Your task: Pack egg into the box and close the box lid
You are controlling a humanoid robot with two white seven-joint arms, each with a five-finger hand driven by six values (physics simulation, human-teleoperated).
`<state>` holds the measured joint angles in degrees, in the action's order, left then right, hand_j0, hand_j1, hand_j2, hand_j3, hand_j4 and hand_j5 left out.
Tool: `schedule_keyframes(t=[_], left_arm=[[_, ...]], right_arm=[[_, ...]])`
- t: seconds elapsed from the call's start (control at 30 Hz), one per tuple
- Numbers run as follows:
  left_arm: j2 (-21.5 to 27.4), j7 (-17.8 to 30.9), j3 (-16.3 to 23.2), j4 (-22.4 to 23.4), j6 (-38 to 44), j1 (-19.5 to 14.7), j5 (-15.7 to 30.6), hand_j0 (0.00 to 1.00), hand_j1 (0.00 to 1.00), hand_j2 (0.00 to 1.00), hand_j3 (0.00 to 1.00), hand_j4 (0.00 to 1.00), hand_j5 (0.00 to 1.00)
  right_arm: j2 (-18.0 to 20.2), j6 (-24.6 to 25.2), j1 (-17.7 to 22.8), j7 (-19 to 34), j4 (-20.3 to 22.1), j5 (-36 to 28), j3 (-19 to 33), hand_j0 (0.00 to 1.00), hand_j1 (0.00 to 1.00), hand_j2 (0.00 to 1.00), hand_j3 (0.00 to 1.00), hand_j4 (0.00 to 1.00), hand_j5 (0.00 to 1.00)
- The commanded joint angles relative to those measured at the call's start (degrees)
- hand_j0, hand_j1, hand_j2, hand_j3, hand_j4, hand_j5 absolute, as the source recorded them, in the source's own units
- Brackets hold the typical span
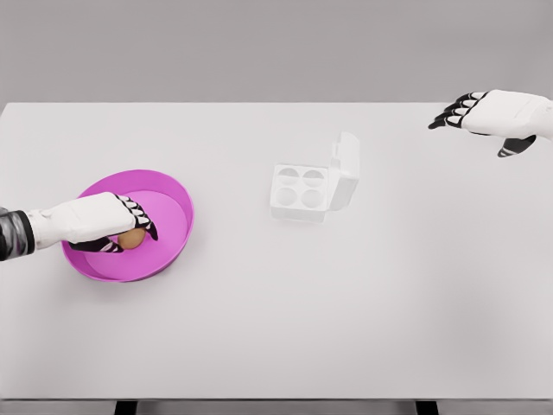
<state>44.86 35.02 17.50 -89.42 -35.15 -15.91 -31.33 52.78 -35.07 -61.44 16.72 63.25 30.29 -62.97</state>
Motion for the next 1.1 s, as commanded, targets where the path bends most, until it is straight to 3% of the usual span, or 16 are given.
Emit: schedule_keyframes(t=[0.0,1.07], left_arm=[[0.1,0.0,0.0,-0.1,0.1,0.0,0.3,0.63,0.63,0.63,0.63,0.63,0.63],[-0.9,0.0,-0.8,-0.8,0.1,-0.9,2.7,0.49,0.49,0.49,0.49,0.49,0.49]], right_arm=[[0.0,0.1,0.0,0.0,-0.1,-0.2,0.1,1.0,1.0,1.0,1.0,1.0,1.0],[-0.2,0.1,0.1,0.0,0.0,-0.2,0.8,1.0,1.0,1.0,1.0,1.0,1.0]])
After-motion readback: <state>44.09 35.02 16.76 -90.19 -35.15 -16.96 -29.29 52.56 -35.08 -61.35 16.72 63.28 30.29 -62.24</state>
